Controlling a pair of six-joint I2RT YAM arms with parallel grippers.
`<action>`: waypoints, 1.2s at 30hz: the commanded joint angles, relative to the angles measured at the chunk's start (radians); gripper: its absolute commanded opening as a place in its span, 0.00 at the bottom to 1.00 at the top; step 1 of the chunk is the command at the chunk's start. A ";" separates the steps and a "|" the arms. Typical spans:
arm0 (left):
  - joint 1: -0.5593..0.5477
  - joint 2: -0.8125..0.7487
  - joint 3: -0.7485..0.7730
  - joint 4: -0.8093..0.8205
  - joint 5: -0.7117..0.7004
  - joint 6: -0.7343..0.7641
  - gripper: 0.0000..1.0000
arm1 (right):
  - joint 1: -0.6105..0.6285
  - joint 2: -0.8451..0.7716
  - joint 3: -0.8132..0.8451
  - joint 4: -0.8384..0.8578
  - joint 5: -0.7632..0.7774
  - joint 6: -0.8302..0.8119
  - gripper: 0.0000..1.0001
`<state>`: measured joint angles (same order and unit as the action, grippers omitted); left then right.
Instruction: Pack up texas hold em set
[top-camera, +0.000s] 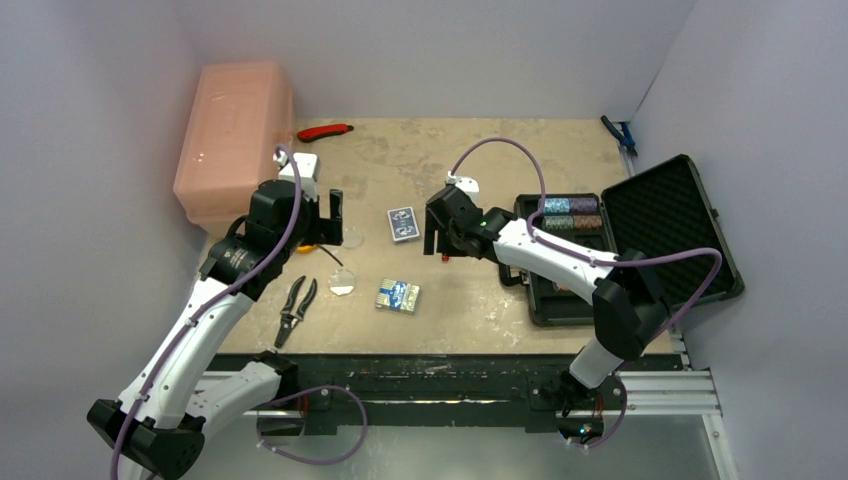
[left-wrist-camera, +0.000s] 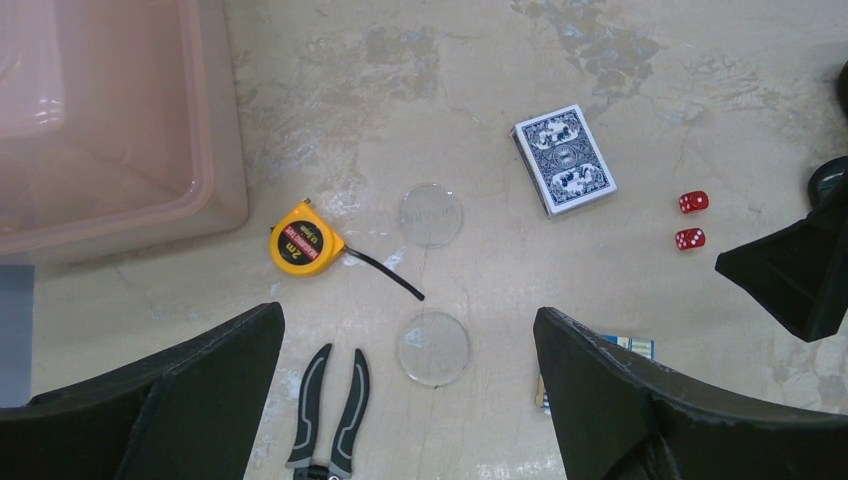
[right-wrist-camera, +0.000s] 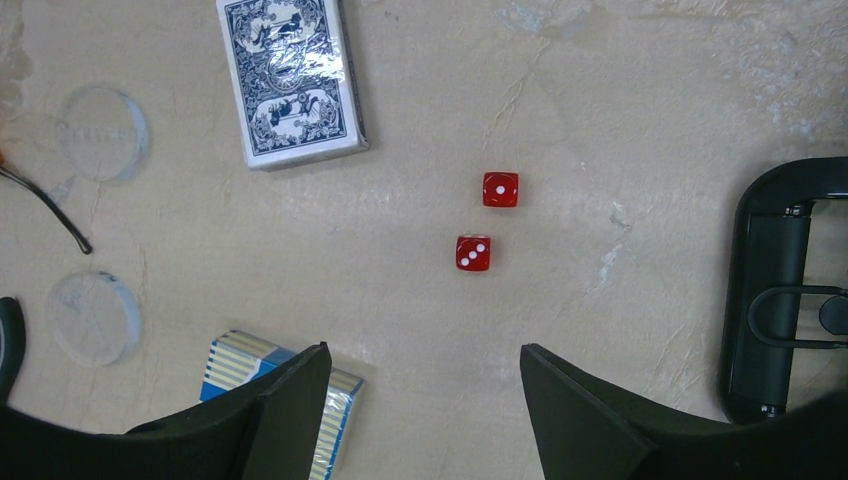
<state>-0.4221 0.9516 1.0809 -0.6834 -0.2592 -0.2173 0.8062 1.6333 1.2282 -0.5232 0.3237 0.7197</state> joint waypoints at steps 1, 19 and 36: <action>-0.006 -0.006 0.028 0.003 -0.015 -0.001 0.96 | 0.013 0.015 0.002 0.012 0.018 0.012 0.73; -0.007 0.003 0.028 0.004 -0.015 -0.003 0.95 | 0.032 0.063 0.026 0.010 0.041 0.024 0.72; -0.007 0.002 0.028 0.002 -0.018 -0.002 0.95 | 0.047 0.115 0.062 -0.003 0.048 0.007 0.66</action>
<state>-0.4225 0.9565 1.0809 -0.6834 -0.2661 -0.2173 0.8463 1.7451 1.2472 -0.5224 0.3321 0.7254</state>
